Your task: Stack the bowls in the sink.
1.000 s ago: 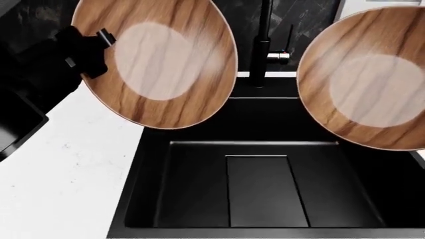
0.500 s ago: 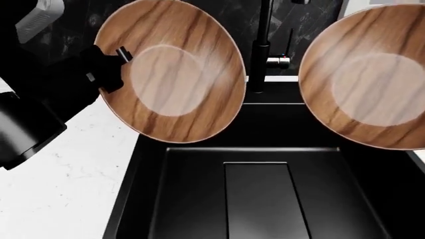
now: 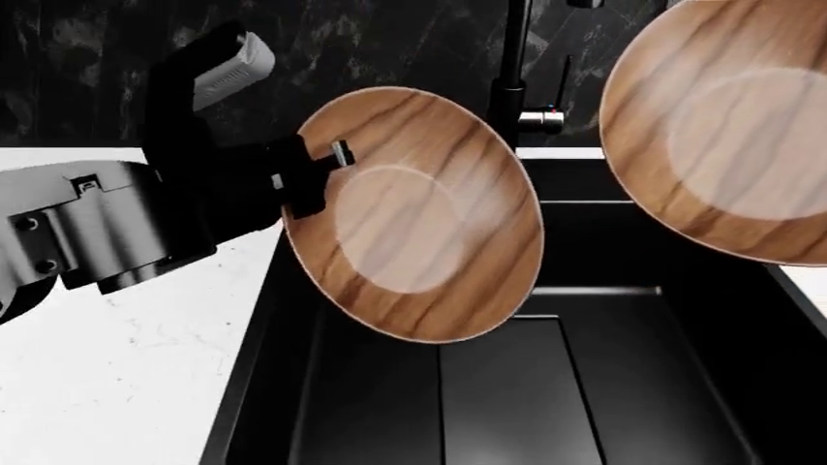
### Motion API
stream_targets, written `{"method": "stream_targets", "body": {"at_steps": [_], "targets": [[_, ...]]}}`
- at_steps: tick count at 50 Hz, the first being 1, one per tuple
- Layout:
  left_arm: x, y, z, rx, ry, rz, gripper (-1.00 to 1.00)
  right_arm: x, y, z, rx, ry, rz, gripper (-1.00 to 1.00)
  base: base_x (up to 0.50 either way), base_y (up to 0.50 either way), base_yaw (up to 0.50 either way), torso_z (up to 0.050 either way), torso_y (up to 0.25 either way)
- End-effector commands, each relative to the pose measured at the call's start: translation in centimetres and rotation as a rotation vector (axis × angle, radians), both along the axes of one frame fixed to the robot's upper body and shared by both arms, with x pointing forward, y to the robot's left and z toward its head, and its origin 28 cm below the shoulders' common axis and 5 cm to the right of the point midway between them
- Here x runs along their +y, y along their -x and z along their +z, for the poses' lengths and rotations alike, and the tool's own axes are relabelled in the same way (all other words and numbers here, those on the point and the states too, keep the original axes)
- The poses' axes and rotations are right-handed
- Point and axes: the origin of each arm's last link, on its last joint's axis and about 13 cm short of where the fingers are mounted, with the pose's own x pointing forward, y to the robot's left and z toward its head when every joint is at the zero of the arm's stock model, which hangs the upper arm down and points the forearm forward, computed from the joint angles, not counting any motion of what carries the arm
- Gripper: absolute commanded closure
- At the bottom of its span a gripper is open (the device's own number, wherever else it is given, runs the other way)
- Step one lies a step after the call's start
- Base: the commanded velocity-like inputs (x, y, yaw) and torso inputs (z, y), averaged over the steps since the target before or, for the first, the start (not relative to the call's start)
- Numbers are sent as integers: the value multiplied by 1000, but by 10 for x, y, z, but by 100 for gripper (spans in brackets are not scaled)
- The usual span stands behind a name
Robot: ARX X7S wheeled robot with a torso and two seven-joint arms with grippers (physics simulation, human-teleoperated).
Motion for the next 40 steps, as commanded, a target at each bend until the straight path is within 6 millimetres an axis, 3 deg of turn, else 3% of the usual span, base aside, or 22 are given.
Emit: {"method": "stream_targets", "body": {"at_steps": [1, 14, 21, 40], "targets": [[-20, -14, -4, 111, -20, -133, 100, -3, 2, 3, -16, -4, -12, 100, 0, 0, 0, 0, 0], [-33, -22, -18, 220, -44, -238, 100, -8, -1, -1, -6, -6, -29, 100, 0, 0, 0, 0, 0], [-46, -36, -21, 264, -76, -287, 100, -9, -6, -2, 4, 3, -25, 100, 0, 0, 0, 0, 1], [-80, -67, -59, 417, -202, -407, 100, -7, -7, -3, 14, 6, -18, 100, 0, 0, 0, 0, 1]]}}
